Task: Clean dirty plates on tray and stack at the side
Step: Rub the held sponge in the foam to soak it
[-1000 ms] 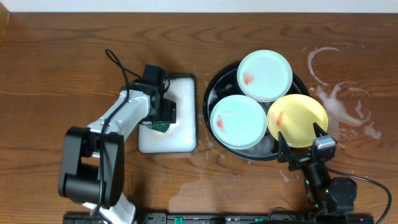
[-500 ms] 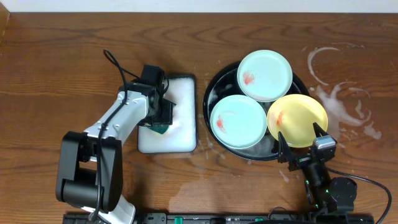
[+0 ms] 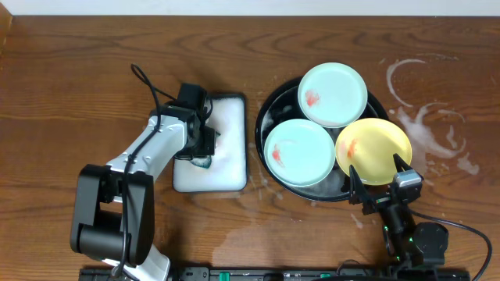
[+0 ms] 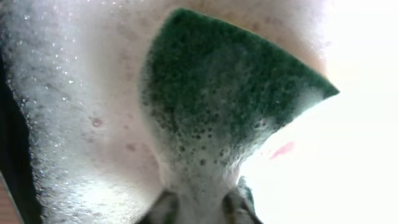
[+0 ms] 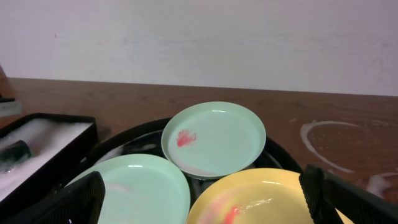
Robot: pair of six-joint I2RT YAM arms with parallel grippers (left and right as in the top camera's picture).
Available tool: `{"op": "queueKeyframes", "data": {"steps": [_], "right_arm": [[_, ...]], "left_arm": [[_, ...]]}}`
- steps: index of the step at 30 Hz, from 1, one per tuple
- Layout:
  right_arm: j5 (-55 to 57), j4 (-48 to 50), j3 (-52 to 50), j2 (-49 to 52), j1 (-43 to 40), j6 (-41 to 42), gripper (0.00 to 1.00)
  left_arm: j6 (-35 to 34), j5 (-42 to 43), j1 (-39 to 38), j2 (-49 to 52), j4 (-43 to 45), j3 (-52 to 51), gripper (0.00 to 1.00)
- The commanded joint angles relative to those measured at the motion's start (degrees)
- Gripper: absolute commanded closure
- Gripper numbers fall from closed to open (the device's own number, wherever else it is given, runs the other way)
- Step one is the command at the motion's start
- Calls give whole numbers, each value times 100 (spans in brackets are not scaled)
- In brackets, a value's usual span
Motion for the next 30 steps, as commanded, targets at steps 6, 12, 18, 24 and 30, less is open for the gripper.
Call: {"op": "queueKeyframes", "data": {"steps": [6, 12, 18, 24, 30], "right_arm": [[-28, -28, -7, -31, -39, 76, 1], [-28, -28, -7, -31, -39, 76, 1], [-28, -28, -7, -31, -39, 76, 1], [-28, -28, -7, -31, -39, 76, 1], [-28, -28, -7, -31, -39, 76, 1]], "left_arm": [[-498, 562, -4, 61, -39, 181, 92], [-664, 560, 0, -24, 199, 393, 55], [-664, 557, 0, -22, 146, 391, 33], [-723, 487, 0, -20, -216, 289, 28], [-675, -107, 0, 101, -240, 92, 26]]}}
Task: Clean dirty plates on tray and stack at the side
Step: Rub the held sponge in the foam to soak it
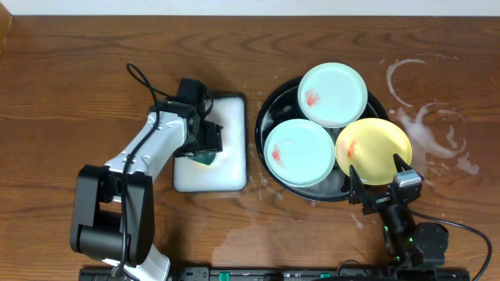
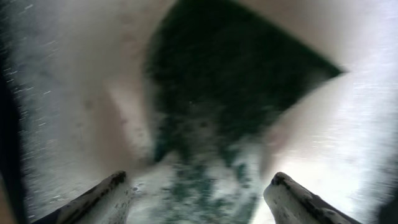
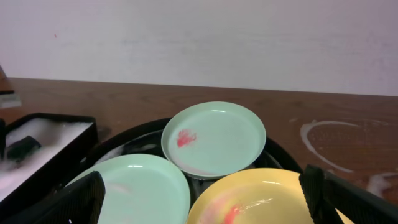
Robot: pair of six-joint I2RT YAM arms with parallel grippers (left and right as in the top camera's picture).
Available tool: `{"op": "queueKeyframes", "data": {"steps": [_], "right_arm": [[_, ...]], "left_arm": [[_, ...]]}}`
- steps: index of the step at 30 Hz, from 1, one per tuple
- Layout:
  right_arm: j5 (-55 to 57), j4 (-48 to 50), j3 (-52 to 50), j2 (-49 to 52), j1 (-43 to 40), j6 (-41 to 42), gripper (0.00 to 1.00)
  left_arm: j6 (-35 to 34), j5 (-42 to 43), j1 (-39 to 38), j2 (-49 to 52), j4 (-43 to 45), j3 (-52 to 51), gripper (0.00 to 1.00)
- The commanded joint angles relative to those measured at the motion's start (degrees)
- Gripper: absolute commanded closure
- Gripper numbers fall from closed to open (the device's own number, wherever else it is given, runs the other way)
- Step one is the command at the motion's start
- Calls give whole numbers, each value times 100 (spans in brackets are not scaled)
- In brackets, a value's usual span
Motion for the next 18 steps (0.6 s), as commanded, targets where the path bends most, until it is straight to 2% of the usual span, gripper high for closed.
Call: {"op": "queueKeyframes", "data": {"steps": [1, 6, 12, 15, 18], "right_arm": [[-28, -28, -7, -31, -39, 76, 1], [-28, -28, -7, -31, -39, 76, 1], [-28, -28, -7, -31, -39, 74, 1], [-28, -28, -7, -31, -39, 76, 1], [-28, -28, -7, -31, -39, 76, 1]], "left_arm": [[15, -321, -4, 127, -83, -129, 26], [15, -273, -4, 173, -232, -129, 26], [15, 385, -4, 170, -457, -129, 26], [17, 431, -4, 173, -654, -129, 26], [232, 431, -4, 170, -719, -129, 17]]}}
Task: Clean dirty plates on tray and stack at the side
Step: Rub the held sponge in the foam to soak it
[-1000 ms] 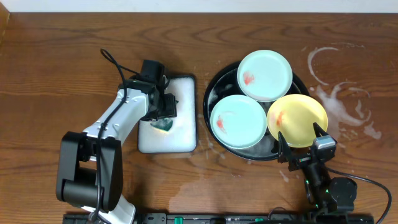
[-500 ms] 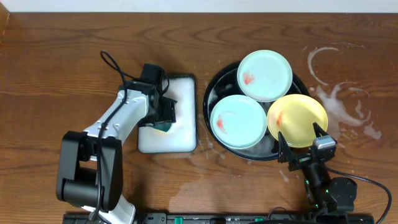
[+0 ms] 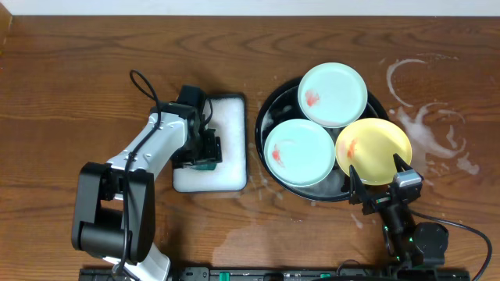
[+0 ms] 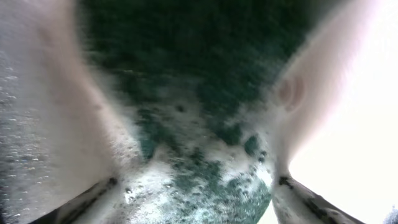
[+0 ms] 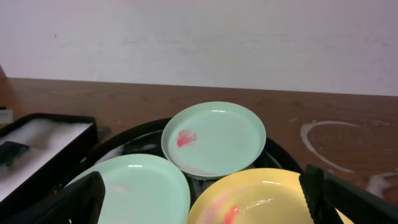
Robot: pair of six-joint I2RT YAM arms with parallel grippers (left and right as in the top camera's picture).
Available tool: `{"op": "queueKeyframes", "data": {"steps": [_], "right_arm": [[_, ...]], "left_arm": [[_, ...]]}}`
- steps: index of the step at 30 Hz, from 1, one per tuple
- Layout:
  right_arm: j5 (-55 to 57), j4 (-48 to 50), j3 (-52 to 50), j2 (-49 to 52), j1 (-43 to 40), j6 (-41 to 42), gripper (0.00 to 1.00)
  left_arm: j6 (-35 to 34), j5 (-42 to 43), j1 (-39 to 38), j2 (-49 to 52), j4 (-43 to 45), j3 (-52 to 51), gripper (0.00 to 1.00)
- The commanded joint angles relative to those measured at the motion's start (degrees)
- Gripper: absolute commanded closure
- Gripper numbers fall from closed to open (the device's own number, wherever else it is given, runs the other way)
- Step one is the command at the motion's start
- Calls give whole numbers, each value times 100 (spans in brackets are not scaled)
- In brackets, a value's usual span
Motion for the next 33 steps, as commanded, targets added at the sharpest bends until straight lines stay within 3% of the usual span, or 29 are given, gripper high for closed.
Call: {"op": "queueKeyframes", "data": {"steps": [1, 10, 15, 21, 23, 29, 30, 32, 33], "right_arm": [[-28, -28, -7, -31, -39, 76, 1], [-28, -28, -7, -31, -39, 76, 1], [-28, -28, -7, -31, -39, 76, 1], [-28, -28, -7, -31, -39, 76, 1], [-28, -28, -7, -31, -39, 76, 1], [-28, -28, -7, -31, -39, 76, 1], [-28, -28, -7, -31, -39, 76, 1], [-28, -28, -7, -31, -39, 76, 1], [-28, -28, -7, -31, -39, 76, 1]], "left_arm": [[258, 140, -4, 96, -61, -70, 16], [367, 140, -4, 98, -55, -70, 19], [363, 140, -4, 96, -55, -70, 41], [363, 140, -2, 96, 149, -70, 87], [361, 140, -2, 96, 273, -63, 92], [361, 138, -2, 96, 680, -55, 90], [363, 138, -2, 96, 723, -55, 83], [365, 136, -2, 96, 826, -55, 32], [367, 129, -2, 96, 909, -55, 24]]}}
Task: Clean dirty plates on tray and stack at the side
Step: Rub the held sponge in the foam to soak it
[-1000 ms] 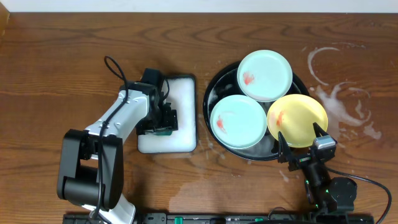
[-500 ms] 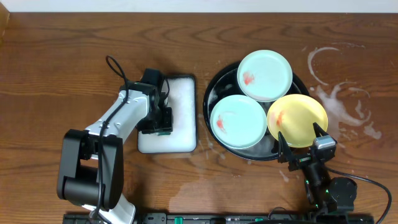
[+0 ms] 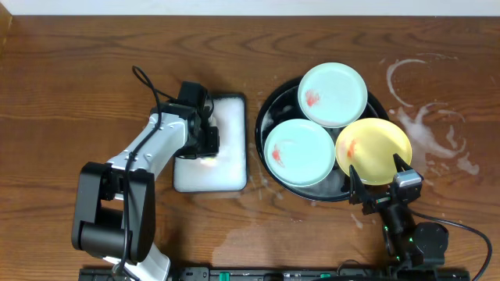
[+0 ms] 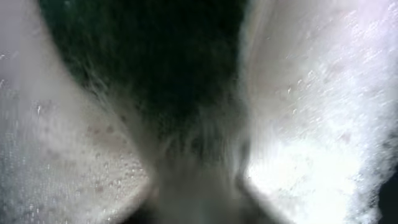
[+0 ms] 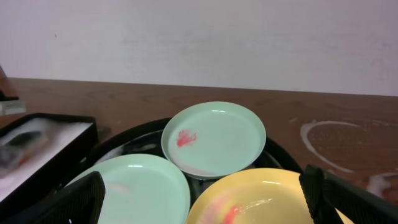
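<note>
Three stained plates lie in the round black tray (image 3: 269, 109): a mint one at the back (image 3: 333, 94), a mint one at the front left (image 3: 299, 151) and a yellow one (image 3: 373, 151). Each carries a red smear. My left gripper (image 3: 205, 152) is down in the foam basin (image 3: 226, 168). In the blurred left wrist view its fingers meet on the dark green sponge (image 4: 161, 56), foam all round. My right gripper (image 5: 202, 186) is open just in front of the yellow plate (image 5: 261, 199), touching nothing.
Soapy white streaks mark the wood right of the tray (image 3: 426, 117). A wet patch lies in front of the basin (image 3: 234, 234). The black-walled basin shows at the left of the right wrist view (image 5: 37, 140).
The left fingers, wide apart around the sponge before, now stand close together on it. The left wrist has shifted slightly toward the back of the basin. The right arm is unchanged.
At first my left gripper was shut on the green sponge in the foam. Then its fingers stood wide open with the sponge lying between them, and later pressed closer into it. Now they are closed on it again. Plates and right arm never moved.
</note>
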Robot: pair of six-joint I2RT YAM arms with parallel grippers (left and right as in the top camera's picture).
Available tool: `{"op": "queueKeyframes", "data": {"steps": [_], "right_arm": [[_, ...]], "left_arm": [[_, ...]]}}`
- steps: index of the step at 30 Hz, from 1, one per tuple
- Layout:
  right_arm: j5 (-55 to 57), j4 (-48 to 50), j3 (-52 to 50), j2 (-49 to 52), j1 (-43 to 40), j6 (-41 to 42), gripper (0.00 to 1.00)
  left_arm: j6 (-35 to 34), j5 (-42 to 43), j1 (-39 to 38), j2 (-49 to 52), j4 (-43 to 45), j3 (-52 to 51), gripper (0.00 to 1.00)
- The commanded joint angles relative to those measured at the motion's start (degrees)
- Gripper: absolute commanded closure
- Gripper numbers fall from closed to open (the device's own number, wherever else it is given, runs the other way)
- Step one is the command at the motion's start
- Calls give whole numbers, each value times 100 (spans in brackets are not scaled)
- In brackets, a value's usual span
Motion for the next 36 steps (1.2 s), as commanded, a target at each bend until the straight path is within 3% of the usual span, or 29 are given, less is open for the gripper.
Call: {"op": "queueKeyframes", "data": {"steps": [1, 3, 12, 32, 34, 36], "right_arm": [[-28, -26, -7, -28, -39, 76, 1], [-28, -26, -7, -28, -39, 76, 1], [-28, -26, -7, -28, -39, 76, 1], [-28, -26, -7, -28, -39, 76, 1], [-28, -26, -7, -28, -39, 76, 1], [-28, -26, -7, -28, -39, 76, 1]], "left_arm": [[17, 4, 4, 94, 201, -26, 21], [37, -24, 4, 94, 398, -26, 16], [33, -734, 4, 94, 992, -28, 15], [37, -737, 4, 540, 1346, -125, 14], [37, -737, 4, 584, 1408, -125, 15], [35, -734, 4, 584, 1453, -125, 24]]}}
